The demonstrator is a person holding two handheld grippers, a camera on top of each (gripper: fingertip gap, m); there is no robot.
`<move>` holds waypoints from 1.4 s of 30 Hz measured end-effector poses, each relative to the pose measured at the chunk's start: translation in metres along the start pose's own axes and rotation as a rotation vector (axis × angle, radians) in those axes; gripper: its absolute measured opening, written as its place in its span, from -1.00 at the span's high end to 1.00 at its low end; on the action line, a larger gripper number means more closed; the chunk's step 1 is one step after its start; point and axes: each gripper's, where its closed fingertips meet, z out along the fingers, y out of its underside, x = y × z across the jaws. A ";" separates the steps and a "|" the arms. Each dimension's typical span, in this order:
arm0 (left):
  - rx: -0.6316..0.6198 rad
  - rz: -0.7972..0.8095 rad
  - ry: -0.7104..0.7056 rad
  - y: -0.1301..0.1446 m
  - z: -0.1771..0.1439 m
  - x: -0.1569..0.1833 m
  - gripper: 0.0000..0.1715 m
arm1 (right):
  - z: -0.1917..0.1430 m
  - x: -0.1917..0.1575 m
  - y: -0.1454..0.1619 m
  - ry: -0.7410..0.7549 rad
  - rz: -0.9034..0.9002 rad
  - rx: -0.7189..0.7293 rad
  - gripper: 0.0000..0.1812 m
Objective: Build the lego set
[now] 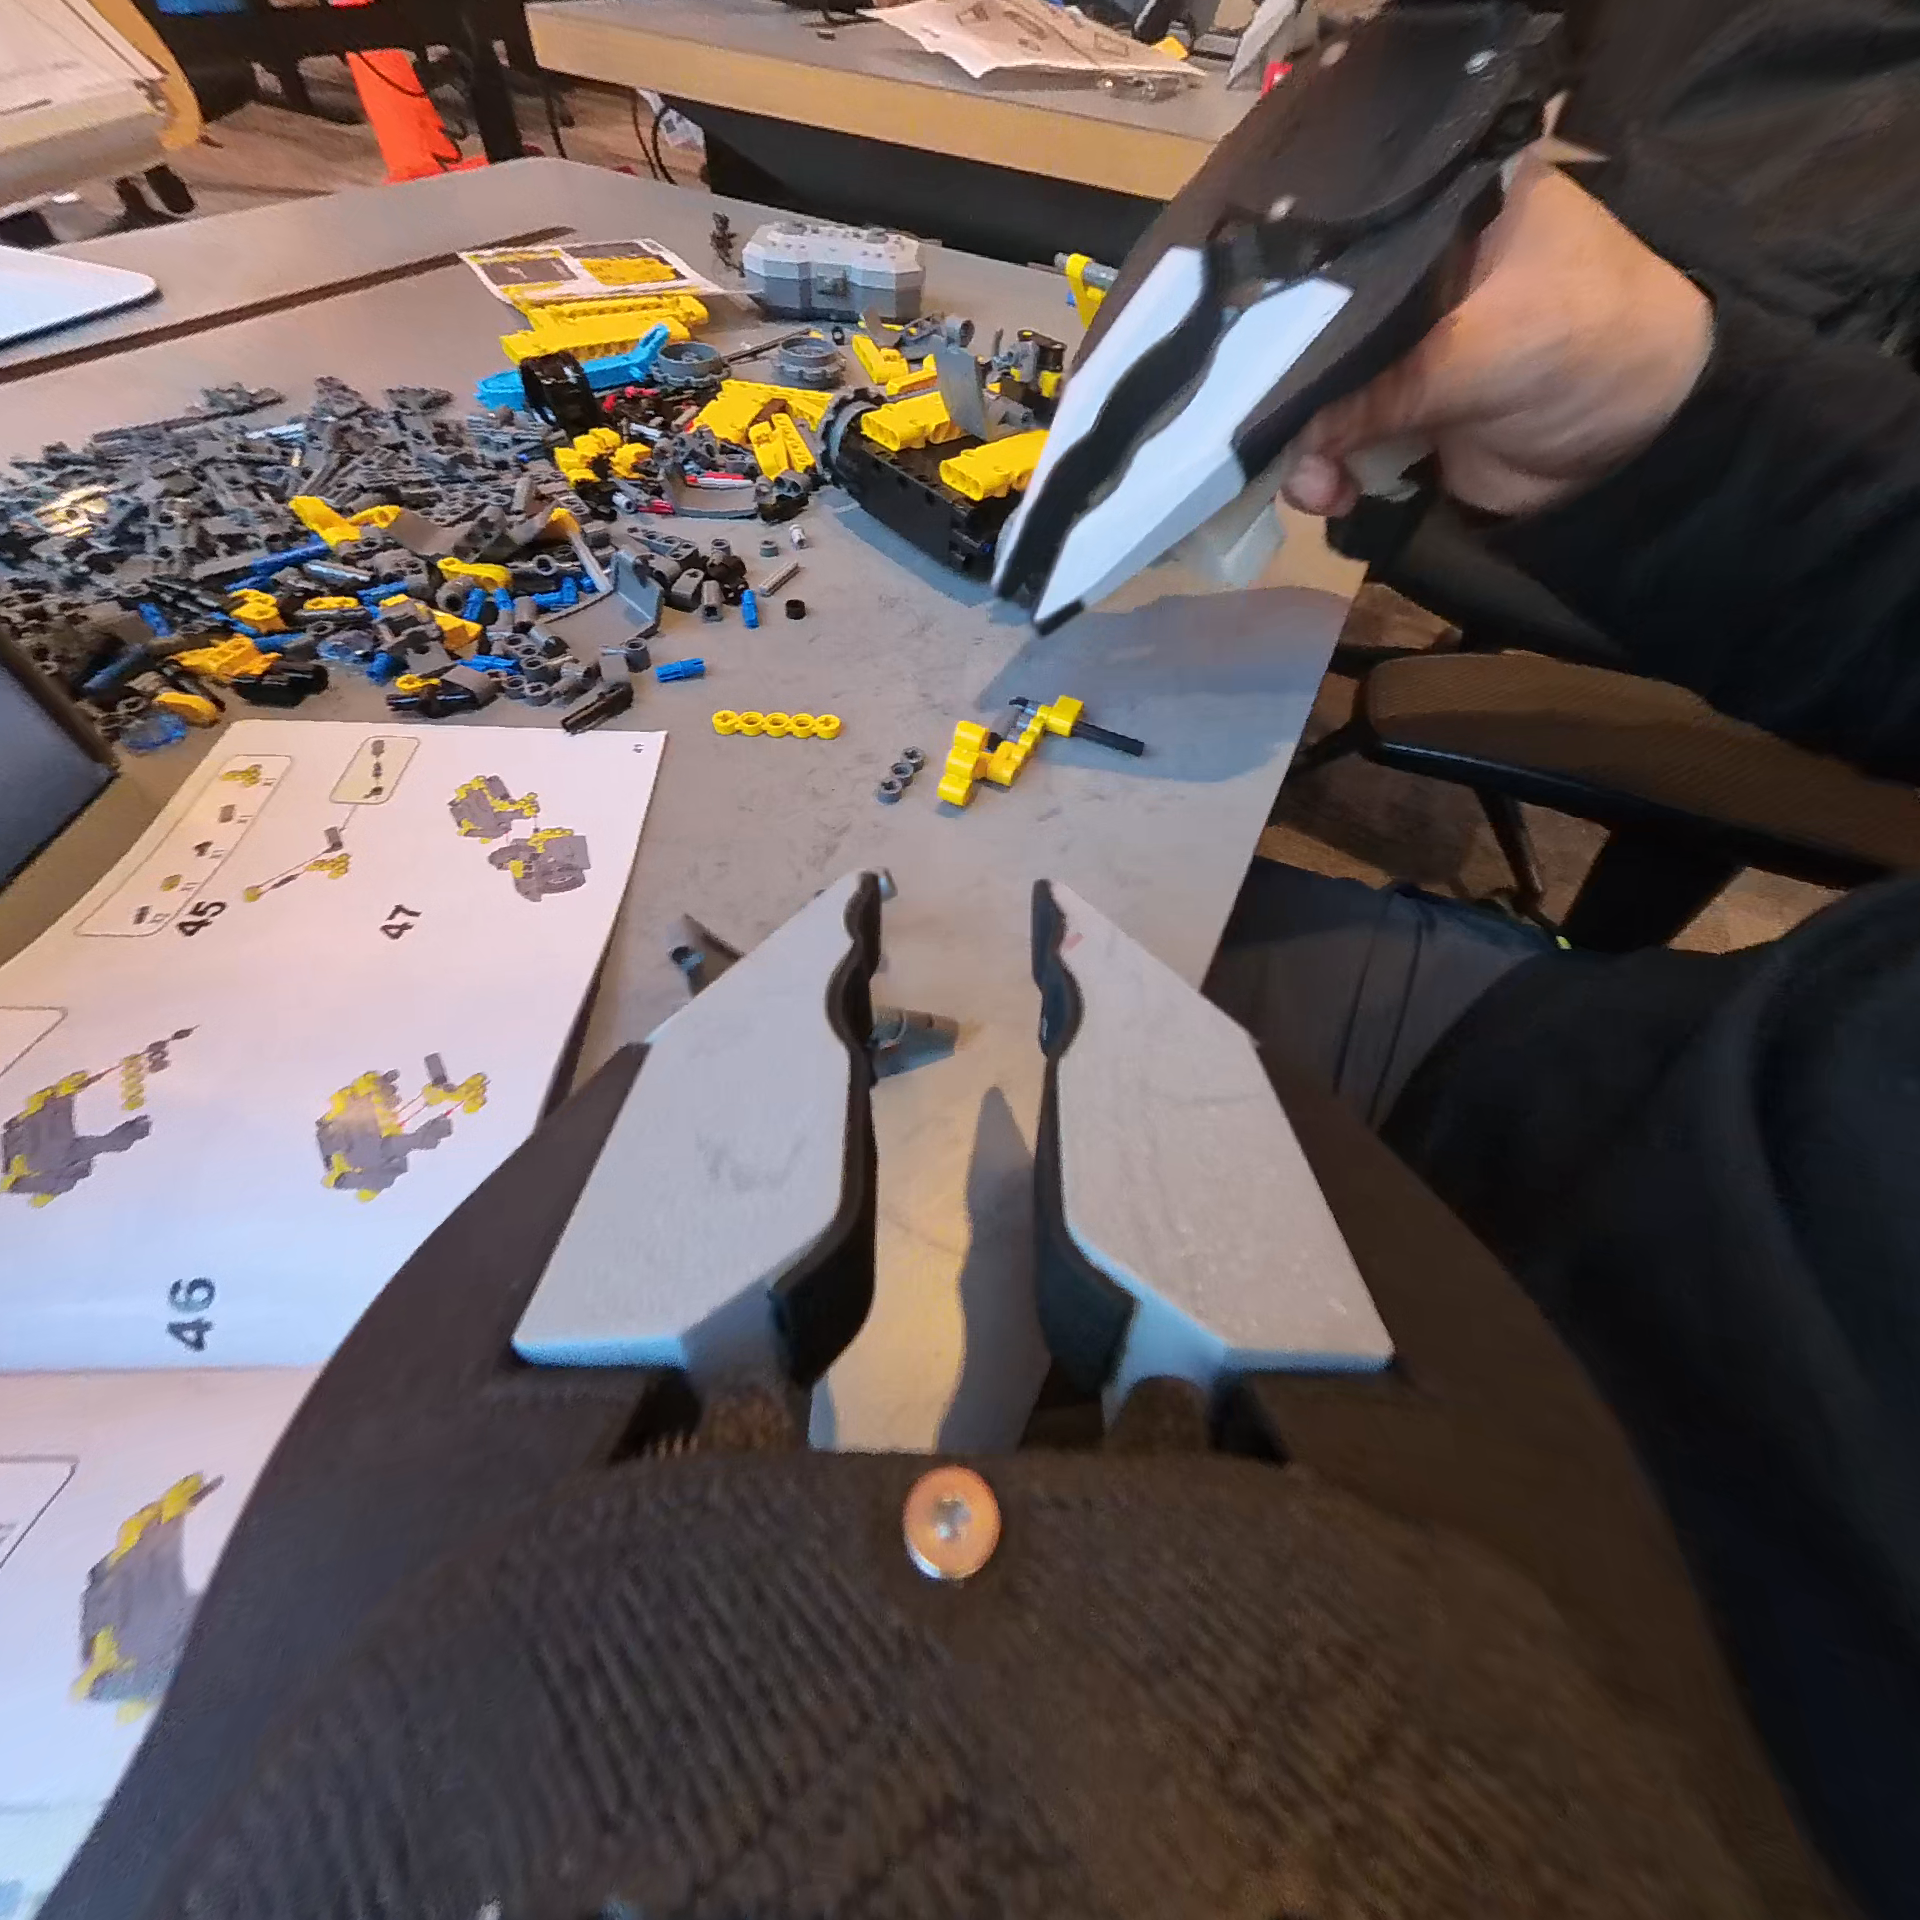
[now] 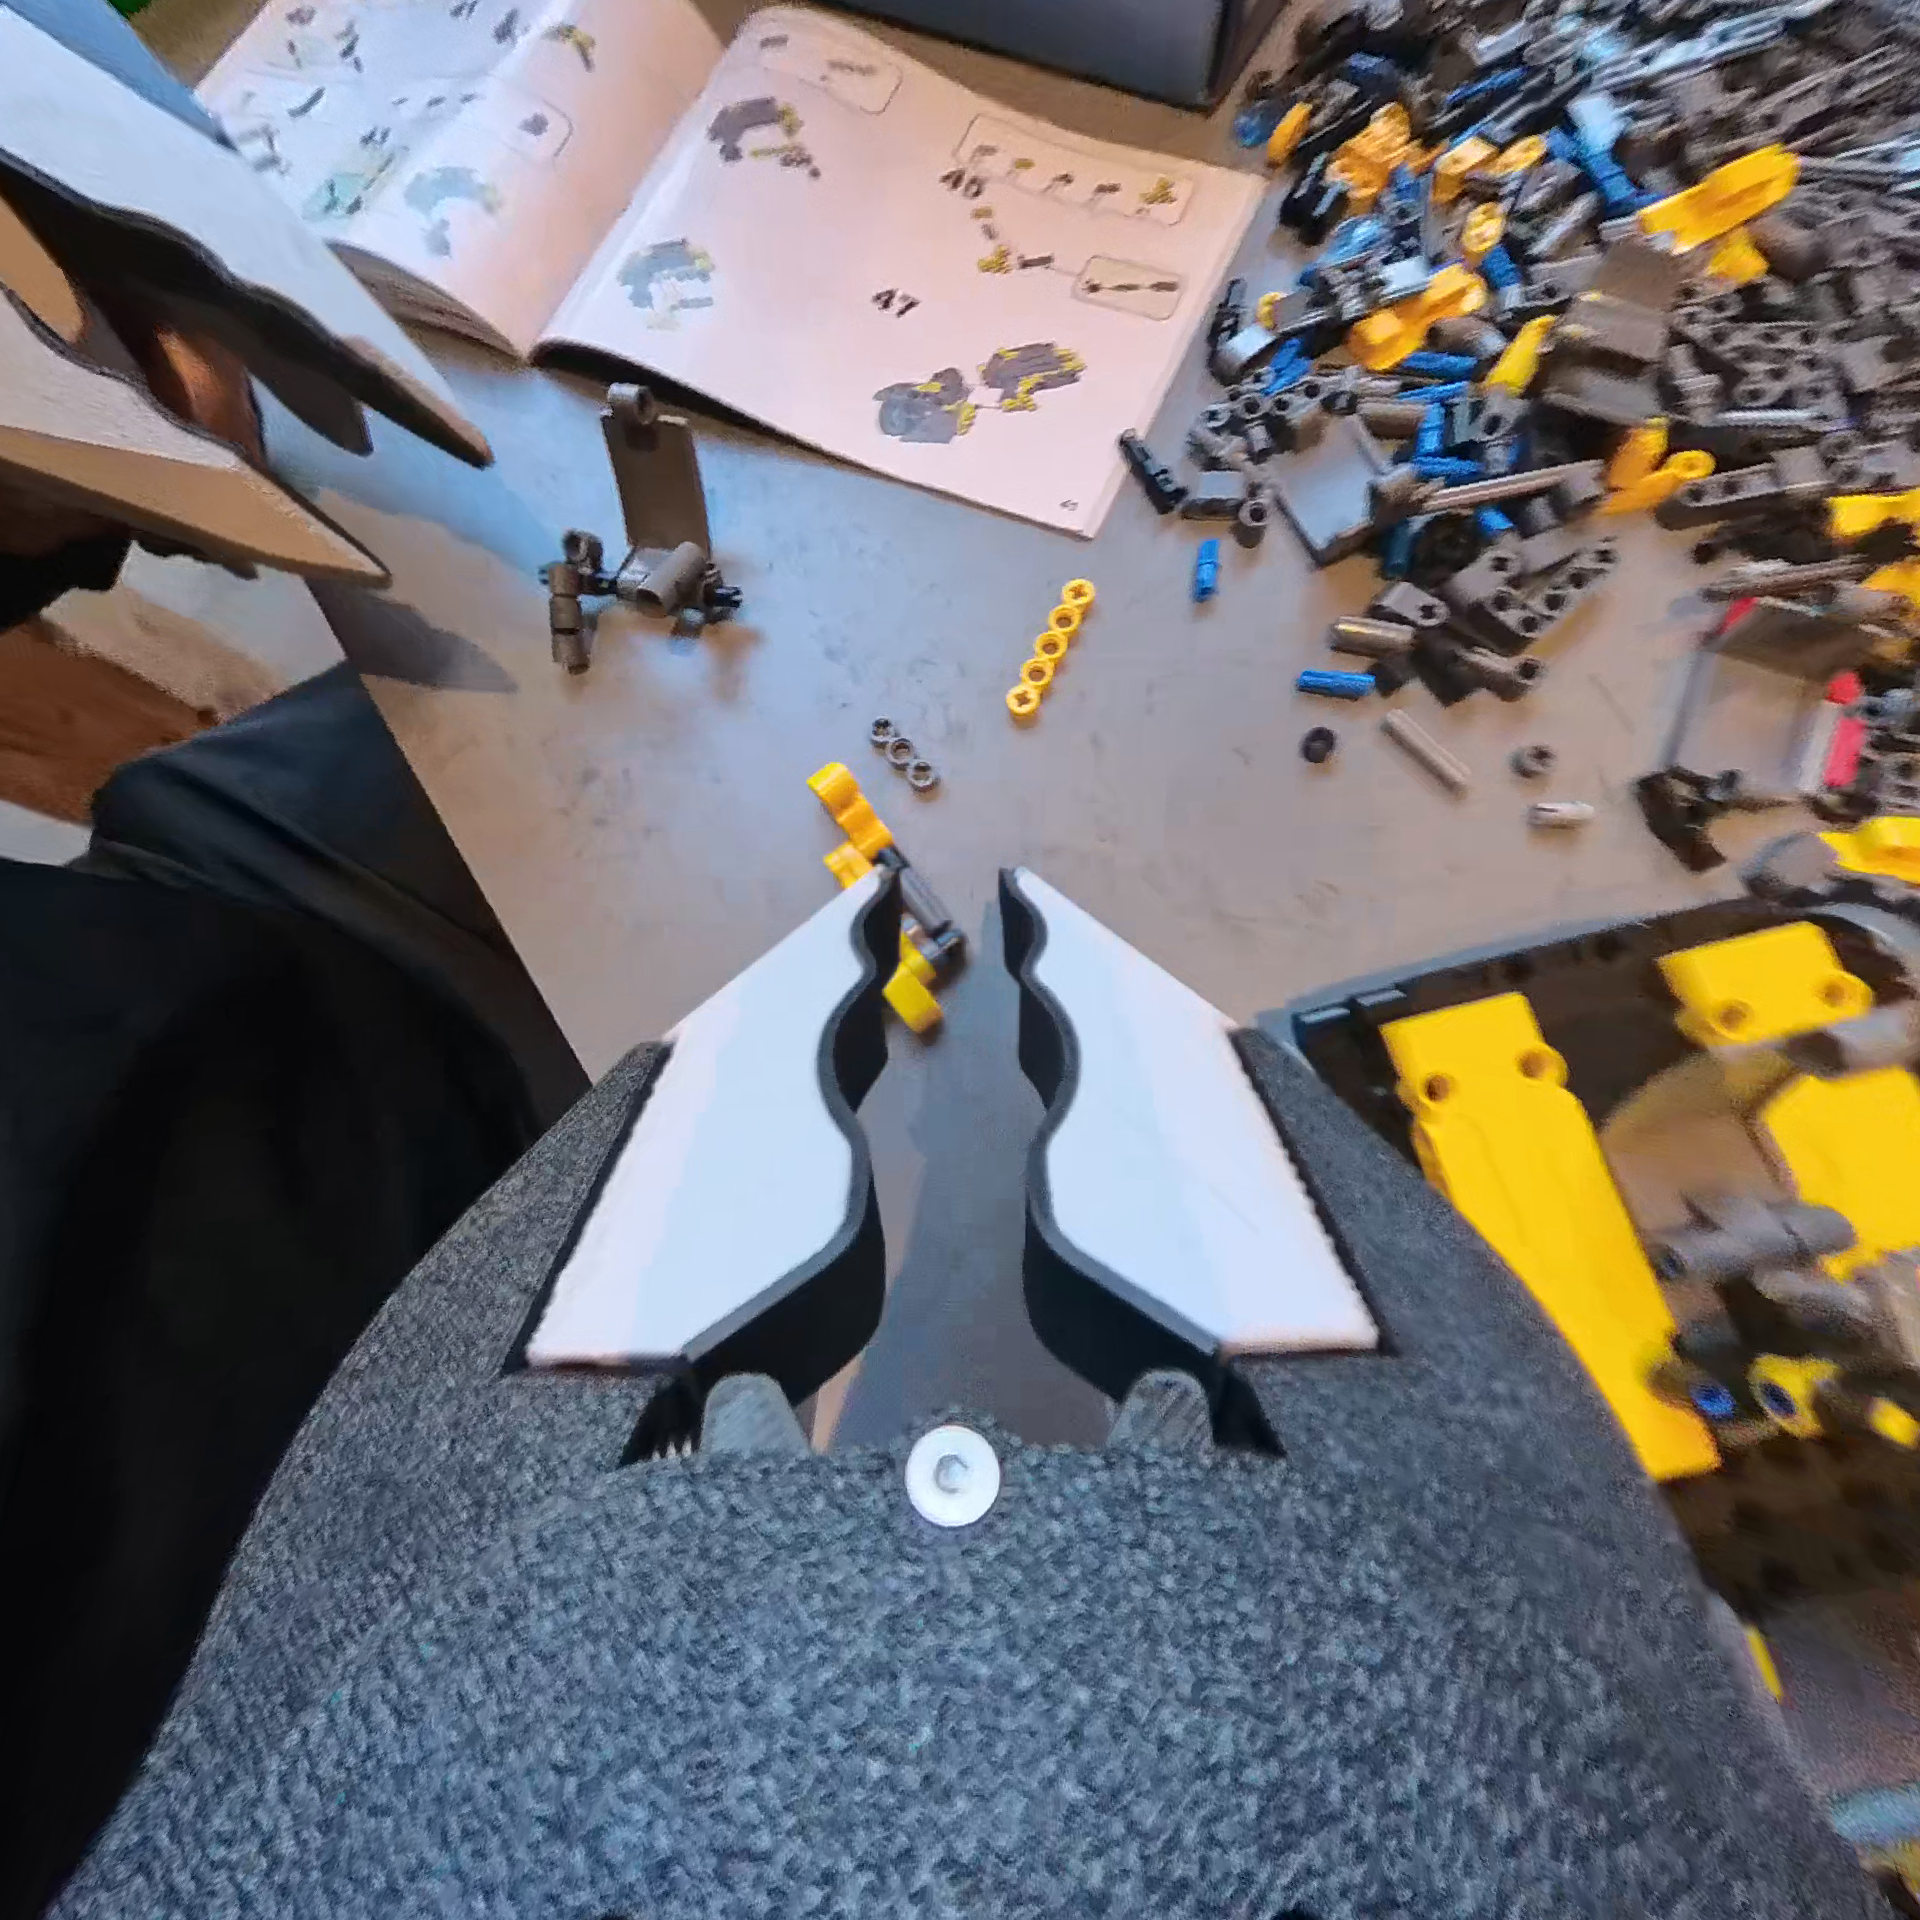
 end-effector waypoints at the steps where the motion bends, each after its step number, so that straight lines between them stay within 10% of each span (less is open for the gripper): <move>1: 0.002 -0.006 -0.009 0.000 -0.002 -0.003 0.68 | -0.005 0.004 -0.002 0.012 0.007 0.021 0.79; 13: 0.047 -0.100 -0.043 -0.004 -0.013 -0.021 0.66 | -0.071 0.041 -0.043 0.167 0.038 0.462 0.70; 26: 0.017 -0.139 -0.015 0.002 -0.008 -0.020 0.66 | -0.004 -0.003 0.016 0.025 -0.134 0.065 0.60; 42: 0.030 -0.072 0.090 -0.006 -0.002 0.013 0.74 | 0.033 -0.028 0.009 -0.048 -0.406 -0.072 0.82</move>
